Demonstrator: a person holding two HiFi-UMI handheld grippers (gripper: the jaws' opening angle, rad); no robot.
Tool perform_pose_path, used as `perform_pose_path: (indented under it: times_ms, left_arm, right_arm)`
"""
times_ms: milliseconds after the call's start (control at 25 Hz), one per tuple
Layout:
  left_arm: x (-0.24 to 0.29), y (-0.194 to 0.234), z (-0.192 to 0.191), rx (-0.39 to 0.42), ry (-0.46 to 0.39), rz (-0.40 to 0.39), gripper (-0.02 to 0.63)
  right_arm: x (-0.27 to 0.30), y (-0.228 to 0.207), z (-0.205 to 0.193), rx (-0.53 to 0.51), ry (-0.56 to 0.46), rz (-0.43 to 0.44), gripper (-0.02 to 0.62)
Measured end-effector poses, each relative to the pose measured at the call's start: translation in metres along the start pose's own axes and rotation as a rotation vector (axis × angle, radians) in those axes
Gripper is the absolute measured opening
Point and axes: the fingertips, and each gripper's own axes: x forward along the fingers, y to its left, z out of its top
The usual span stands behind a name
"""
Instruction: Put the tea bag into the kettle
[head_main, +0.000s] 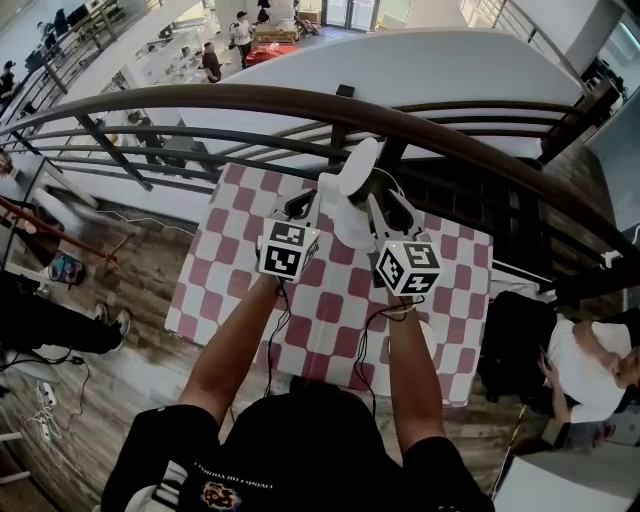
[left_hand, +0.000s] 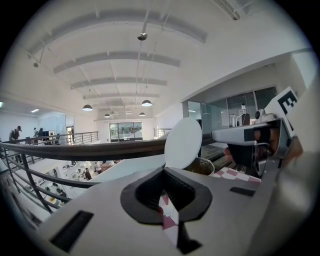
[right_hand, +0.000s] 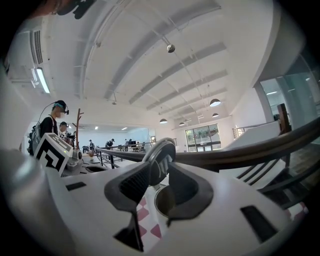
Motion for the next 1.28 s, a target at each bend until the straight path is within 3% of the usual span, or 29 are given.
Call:
perform_pose_path:
  times_ms: [1280]
  left_arm:
    - [-0.001,-0.005,-0.001,-0.004,0.005,-0.030,-0.002]
  right_arm:
    - [-0.008,-0.005,-0.020,0.007,0.050,-0.038,0.121]
